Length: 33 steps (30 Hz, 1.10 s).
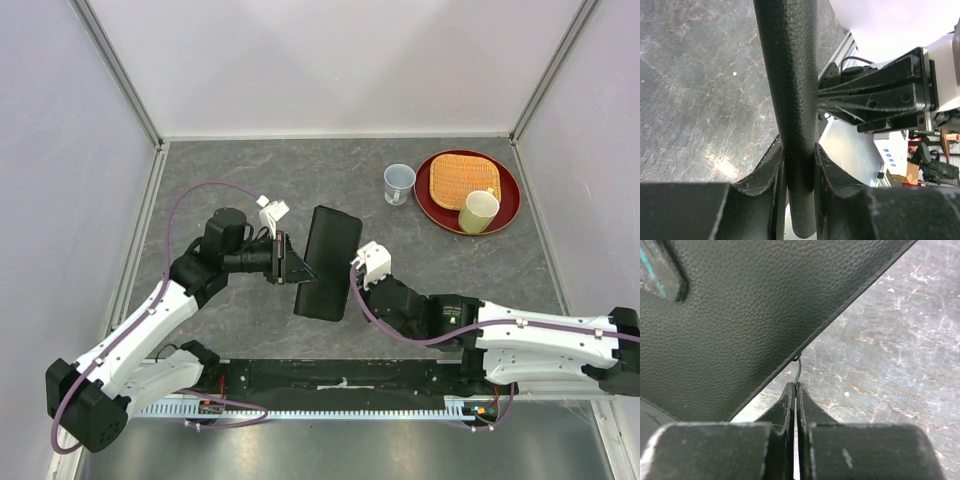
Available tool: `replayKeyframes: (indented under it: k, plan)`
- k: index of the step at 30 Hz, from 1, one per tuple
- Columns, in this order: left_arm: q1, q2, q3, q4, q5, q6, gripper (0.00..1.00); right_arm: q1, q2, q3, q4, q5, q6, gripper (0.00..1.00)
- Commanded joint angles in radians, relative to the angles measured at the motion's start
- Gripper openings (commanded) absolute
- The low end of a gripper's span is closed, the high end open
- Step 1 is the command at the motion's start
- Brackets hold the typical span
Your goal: Sort the hair-cutting tools
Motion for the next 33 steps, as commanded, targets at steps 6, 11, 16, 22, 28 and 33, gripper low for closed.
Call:
replayKeyframes:
  k: [6,11,16,22,28,33]
  plan:
    - [-0.001,-0.109,-0.032,-0.041,0.187,0.099,0.02,-0.002,-0.099,0.07,-0.015,0.198,-0.08,0.0]
    - [-0.001,-0.138,-0.06,-0.078,0.193,0.159,0.02,-0.003,-0.105,0.107,-0.02,0.243,-0.124,0.0]
    - [-0.001,-0.12,-0.085,-0.076,0.12,0.24,0.02,-0.029,-0.093,0.147,-0.003,0.29,-0.24,0.0]
    - [-0.001,-0.07,0.0,-0.099,0.011,0.318,0.02,-0.194,-0.079,0.217,0.029,0.133,-0.342,0.0]
    - [-0.001,0.007,0.125,-0.196,-0.069,0.406,0.02,-0.311,0.013,0.337,0.025,0.008,-0.461,0.0]
    - [-0.001,0.061,0.182,-0.24,-0.054,0.45,0.02,-0.315,0.085,0.426,0.031,0.016,-0.59,0.0]
